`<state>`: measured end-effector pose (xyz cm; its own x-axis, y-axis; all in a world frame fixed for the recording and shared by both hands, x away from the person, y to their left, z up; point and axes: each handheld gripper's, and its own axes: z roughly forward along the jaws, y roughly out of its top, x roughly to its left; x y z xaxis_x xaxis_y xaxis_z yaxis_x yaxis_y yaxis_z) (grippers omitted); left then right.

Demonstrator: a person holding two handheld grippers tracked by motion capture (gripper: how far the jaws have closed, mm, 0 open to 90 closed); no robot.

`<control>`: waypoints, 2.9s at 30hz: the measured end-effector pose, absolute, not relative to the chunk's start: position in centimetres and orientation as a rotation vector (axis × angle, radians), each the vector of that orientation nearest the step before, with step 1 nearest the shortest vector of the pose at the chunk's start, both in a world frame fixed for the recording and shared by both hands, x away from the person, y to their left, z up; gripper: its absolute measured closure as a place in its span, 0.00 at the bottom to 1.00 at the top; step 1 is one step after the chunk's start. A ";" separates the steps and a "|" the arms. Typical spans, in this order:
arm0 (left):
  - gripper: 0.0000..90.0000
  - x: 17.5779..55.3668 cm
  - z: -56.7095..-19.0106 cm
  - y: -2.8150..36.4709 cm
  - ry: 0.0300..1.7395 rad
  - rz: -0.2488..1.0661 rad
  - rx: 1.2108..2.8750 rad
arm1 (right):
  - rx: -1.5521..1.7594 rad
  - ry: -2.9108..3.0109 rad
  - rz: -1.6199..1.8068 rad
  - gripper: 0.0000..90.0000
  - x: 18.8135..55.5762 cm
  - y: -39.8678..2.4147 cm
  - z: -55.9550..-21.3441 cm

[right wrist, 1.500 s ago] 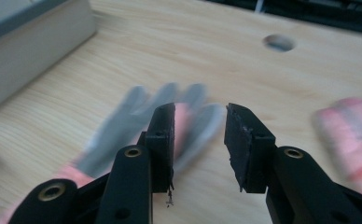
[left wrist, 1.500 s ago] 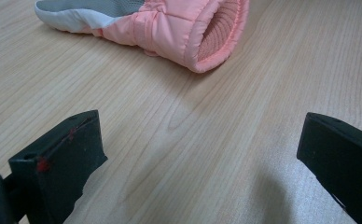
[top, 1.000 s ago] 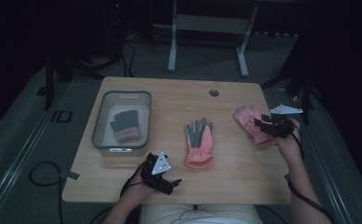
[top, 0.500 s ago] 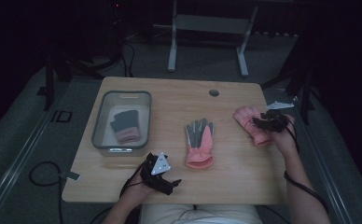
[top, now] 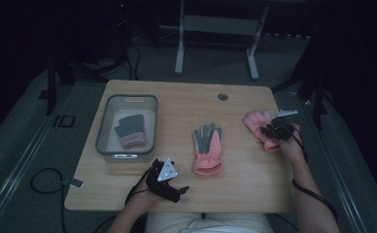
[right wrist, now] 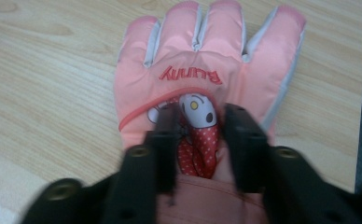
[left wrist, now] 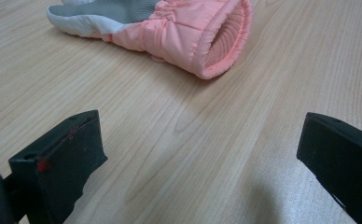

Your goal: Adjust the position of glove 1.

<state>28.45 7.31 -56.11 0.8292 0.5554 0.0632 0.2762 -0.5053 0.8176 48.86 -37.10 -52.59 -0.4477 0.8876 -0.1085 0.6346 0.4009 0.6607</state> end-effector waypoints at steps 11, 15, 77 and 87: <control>0.00 28.5 -56.1 7.3 0.606 0.405 2.124 | 1.479 2.109 0.786 0.95 47.7 -36.1 -50.2; 0.00 28.5 -56.1 7.3 0.609 0.406 2.125 | 1.496 2.042 0.854 0.95 45.6 -35.2 -48.1; 0.00 28.4 -56.1 7.1 0.576 0.409 2.142 | 1.182 2.163 0.830 0.69 36.2 -30.2 -50.9; 0.00 28.4 -56.1 7.1 0.581 0.403 2.149 | 1.223 2.200 0.877 0.51 36.5 -30.7 -53.1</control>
